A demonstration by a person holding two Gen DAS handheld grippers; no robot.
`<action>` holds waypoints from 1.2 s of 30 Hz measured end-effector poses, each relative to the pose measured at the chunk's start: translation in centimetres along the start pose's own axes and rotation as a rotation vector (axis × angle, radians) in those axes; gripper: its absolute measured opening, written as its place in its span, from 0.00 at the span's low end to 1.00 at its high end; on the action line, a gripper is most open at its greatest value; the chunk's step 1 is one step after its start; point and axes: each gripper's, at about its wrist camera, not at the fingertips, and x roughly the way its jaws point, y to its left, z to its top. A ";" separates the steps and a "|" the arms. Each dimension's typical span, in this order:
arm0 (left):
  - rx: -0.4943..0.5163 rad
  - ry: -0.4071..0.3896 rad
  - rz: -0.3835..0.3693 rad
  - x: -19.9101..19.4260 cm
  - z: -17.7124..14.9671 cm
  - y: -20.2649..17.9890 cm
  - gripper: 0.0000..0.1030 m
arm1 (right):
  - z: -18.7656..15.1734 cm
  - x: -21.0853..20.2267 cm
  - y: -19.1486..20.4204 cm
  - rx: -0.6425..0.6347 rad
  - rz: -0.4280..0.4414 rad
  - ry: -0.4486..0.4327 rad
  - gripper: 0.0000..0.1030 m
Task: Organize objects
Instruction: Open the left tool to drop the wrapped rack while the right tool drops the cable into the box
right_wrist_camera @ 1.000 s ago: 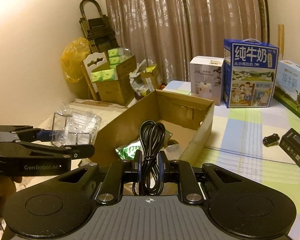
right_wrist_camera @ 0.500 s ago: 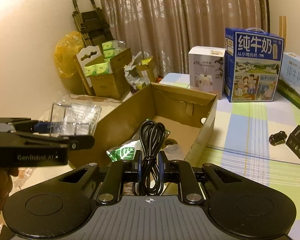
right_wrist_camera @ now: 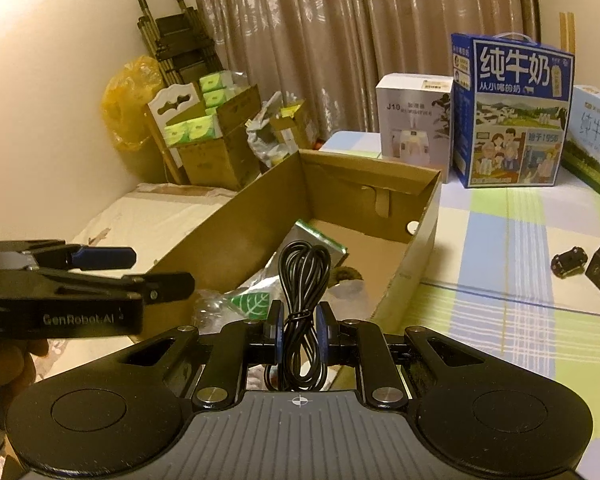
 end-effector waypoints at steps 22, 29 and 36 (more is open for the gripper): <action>-0.043 -0.001 0.016 -1.0 -1.0 0.4 0.75 | 1.0 -1.3 -2.2 0.124 0.022 -0.090 0.55; -0.056 -0.020 0.010 -3.1 -1.1 -1.0 0.78 | 0.3 -4.0 -2.5 0.127 0.009 -0.103 0.55; -0.065 -0.042 -0.007 -5.1 -1.2 -3.1 0.83 | -0.2 -7.3 -3.0 0.122 -0.003 -0.124 0.55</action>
